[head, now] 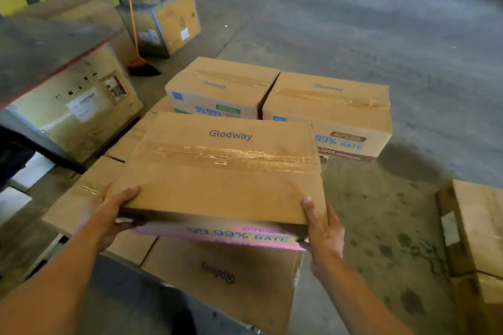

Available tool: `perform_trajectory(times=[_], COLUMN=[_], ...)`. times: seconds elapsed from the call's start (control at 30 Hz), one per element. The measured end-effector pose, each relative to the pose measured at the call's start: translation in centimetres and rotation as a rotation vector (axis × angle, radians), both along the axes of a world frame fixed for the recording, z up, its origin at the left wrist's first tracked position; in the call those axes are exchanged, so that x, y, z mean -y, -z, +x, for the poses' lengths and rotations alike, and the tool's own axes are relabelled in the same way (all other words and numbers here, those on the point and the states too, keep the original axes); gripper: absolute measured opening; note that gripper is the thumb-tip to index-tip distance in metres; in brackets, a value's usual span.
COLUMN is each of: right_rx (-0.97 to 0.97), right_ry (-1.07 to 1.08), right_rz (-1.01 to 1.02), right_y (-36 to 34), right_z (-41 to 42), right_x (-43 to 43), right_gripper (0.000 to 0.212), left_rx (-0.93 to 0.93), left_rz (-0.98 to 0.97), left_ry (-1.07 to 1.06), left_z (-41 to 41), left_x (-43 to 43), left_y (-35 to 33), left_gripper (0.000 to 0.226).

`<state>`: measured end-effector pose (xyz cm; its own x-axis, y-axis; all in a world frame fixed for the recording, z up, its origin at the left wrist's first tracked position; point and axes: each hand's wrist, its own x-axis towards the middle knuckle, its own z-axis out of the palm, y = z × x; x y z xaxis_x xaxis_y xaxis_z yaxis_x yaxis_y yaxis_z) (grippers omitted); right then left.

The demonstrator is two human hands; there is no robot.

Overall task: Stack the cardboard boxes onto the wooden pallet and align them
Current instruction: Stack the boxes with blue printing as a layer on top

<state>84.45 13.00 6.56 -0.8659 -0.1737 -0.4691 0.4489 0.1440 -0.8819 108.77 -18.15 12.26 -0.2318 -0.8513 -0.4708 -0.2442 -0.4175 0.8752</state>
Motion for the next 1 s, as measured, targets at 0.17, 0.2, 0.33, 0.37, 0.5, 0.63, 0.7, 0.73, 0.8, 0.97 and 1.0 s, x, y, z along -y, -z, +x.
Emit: perform_trajectory(times=[0.17,0.2,0.33,0.37,0.5,0.63,0.7,0.73,0.8,0.97,1.0], right_rx=[0.052,0.075,0.07,0.056,0.031,0.041,0.056,0.059,0.05,0.08,0.079], right_ry=[0.134,0.162,0.229,0.236,0.227,0.252,0.236,0.225,0.225,0.244,0.249], right_rz=[0.044,0.032,0.068,0.079,0.111,0.17,0.204,0.216,0.228,0.209,0.209], right_y=[2.8,2.9,4.6,4.9,6.2,7.4,8.3,8.6,8.9,9.4,9.4], right_z=[4.1,4.5,4.5,4.2,2.8,1.8,2.0,2.2,2.5,1.3,1.2], right_x=[12.5,15.1,24.0,25.8,31.2,34.4,34.9,35.1,35.2,35.1,35.0], right_gripper=[0.089,0.093,0.098,0.098,0.111,0.093,0.088,0.095,0.103,0.077,0.079], left_rx=[0.033,0.035,0.05,0.047,0.009,0.008,0.01,-0.003,-0.024,-0.034,-0.034], left_rz=[0.059,0.046,-0.017,-0.018,0.04,0.091,0.108,0.12,0.121,0.114,0.108], left_ry=[0.132,0.134,0.148,0.157,0.147,0.182,0.2,0.206,0.209,0.218,0.224], left_z=[-0.6,-0.9,-3.5,-3.9,-5.6,-5.7,-5.4,-5.4,-5.6,-7.1,-7.4], left_x=[15.5,18.3,28.0,30.0,35.4,38.8,40.2,40.7,41.1,40.0,39.7], left_y=[3.5,4.0,6.3,6.9,9.7,12.5,14.0,14.7,15.4,14.8,14.5], left_gripper=[0.088,0.08,0.064,0.067,0.031,0.063,0.083,0.088,0.094,0.071,0.061])
